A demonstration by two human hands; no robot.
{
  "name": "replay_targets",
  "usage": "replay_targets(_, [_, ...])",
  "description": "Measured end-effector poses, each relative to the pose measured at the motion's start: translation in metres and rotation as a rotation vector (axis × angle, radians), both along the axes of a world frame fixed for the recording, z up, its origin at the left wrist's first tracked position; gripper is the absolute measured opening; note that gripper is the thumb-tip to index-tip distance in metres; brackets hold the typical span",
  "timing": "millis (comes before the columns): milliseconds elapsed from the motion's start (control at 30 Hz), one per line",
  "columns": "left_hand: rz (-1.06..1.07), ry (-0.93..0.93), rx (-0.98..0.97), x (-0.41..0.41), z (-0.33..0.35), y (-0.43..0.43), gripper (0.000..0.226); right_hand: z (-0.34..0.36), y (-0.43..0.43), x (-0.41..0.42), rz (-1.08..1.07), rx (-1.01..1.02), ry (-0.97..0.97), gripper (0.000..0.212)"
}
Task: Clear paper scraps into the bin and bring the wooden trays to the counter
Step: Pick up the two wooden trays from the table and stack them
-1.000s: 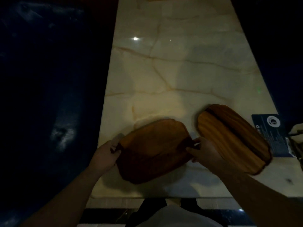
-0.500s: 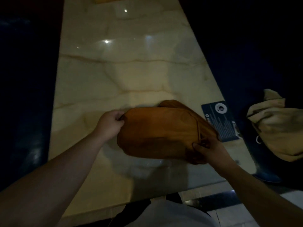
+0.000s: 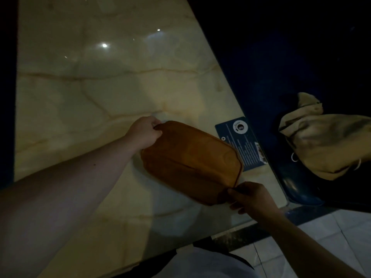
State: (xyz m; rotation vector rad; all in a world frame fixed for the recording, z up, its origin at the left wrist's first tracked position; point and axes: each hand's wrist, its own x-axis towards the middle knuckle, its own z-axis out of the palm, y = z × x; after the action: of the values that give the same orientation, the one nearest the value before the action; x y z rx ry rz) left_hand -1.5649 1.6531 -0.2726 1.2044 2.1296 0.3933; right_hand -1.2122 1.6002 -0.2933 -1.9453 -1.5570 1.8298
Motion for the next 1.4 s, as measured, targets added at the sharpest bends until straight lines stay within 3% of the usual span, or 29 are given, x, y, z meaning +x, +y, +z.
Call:
replay_targets(333, [-0.09,0.043,-0.038,0.007,-0.008,0.016,0.032,-0.002,-0.003,-0.004,0.156,-0.032,-0.084,0.018])
replay_targets(933, [-0.083,-0.012,0.033,0.01,-0.008,0.014,0.034,-0.007,0.009,0.002,0.237,-0.058,-0.094,0.019])
replay_targets(1067, [-0.102,0.121,-0.022,0.009,-0.008,0.01,0.025,-0.006,0.018,0.005,0.15,0.048,-0.099,0.032])
replay_targets(1200, [-0.216,0.206,-0.14,0.014,-0.006,0.006,0.031,-0.008,0.021,0.008,0.094,0.175,-0.165,0.019])
replay_targets(1400, [-0.204,0.205,-0.152,0.017,-0.004,0.006,0.03,-0.012,0.022,0.001,0.109,0.135,-0.206,0.015])
